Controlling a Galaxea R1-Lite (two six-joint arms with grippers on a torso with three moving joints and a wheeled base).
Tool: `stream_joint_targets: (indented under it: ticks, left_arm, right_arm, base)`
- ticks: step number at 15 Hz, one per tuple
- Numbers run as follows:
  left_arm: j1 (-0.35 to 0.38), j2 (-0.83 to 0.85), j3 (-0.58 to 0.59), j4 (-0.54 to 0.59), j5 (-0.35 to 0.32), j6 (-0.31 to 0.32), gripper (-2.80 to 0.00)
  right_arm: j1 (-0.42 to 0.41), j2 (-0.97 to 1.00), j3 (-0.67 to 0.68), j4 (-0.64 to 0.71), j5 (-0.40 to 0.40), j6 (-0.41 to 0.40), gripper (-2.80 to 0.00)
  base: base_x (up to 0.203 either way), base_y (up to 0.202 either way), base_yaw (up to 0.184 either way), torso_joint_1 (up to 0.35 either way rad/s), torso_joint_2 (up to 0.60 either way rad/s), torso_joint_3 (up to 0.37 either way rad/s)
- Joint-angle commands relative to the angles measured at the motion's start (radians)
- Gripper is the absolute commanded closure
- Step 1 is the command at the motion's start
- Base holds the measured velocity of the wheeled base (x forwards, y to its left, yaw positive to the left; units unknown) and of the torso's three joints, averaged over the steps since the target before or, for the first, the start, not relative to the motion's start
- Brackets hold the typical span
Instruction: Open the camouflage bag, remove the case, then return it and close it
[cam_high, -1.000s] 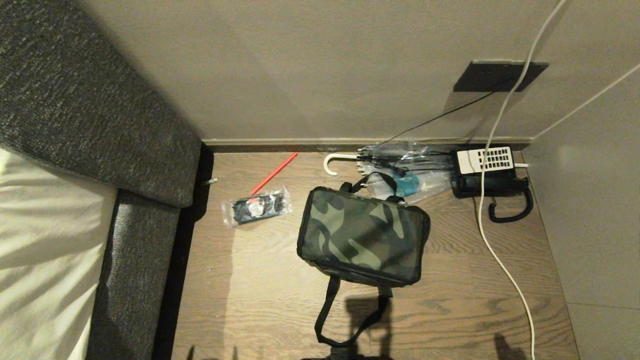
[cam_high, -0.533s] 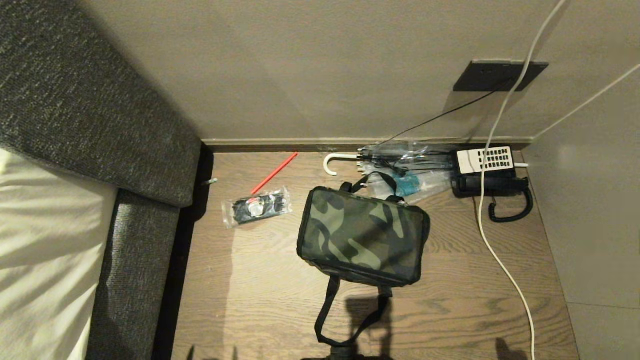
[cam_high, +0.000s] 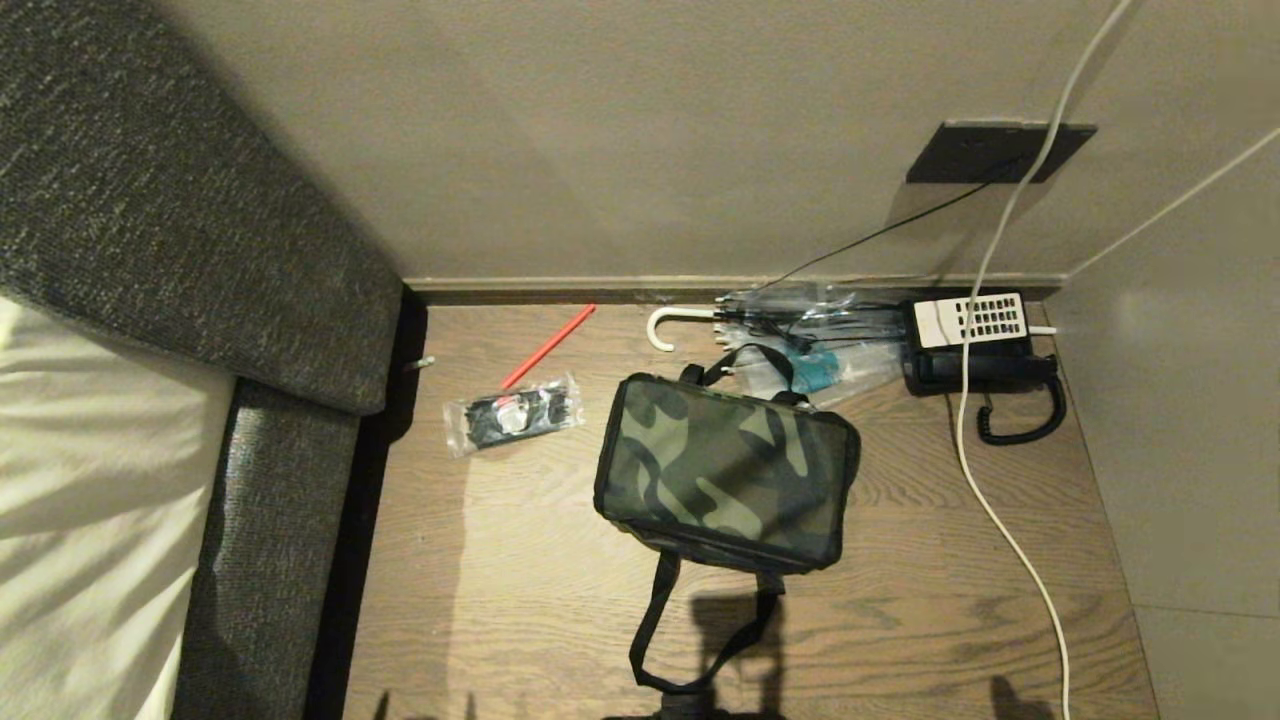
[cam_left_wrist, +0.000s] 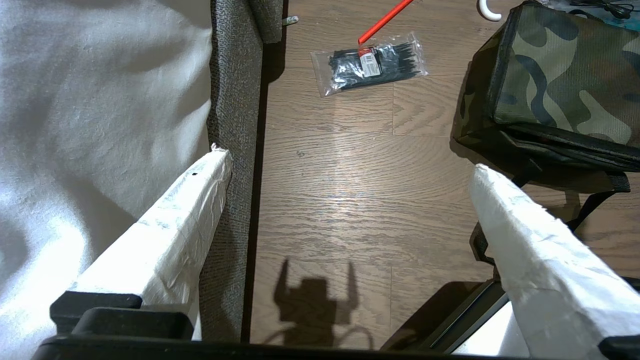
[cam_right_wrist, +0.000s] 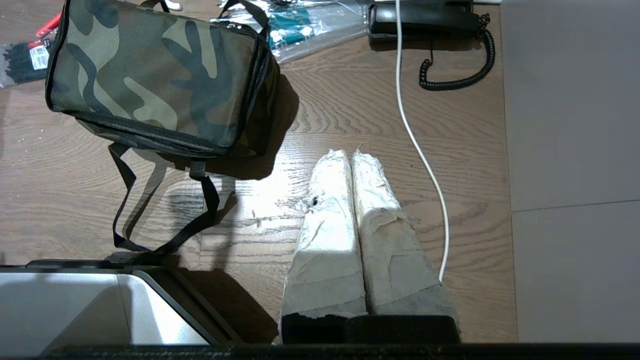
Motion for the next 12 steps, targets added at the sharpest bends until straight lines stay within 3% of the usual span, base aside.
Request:
stream_joint_targets:
  ticks: [1, 12]
  left_arm:
    - [0.0, 0.002, 0.0, 0.0, 0.0, 0.0, -2.8]
    - [0.0, 0.002, 0.0, 0.0, 0.0, 0.0, -2.8]
  right_arm:
    - [0.0, 0.002, 0.002, 0.001, -0.002, 0.007, 0.0]
    - [0.0, 0.002, 0.002, 0.001, 0.001, 0.001, 0.0]
  base:
    - [0.0, 0.0, 0.0, 0.0, 0.0, 0.0]
    - [0.0, 0.0, 0.0, 0.0, 0.0, 0.0]
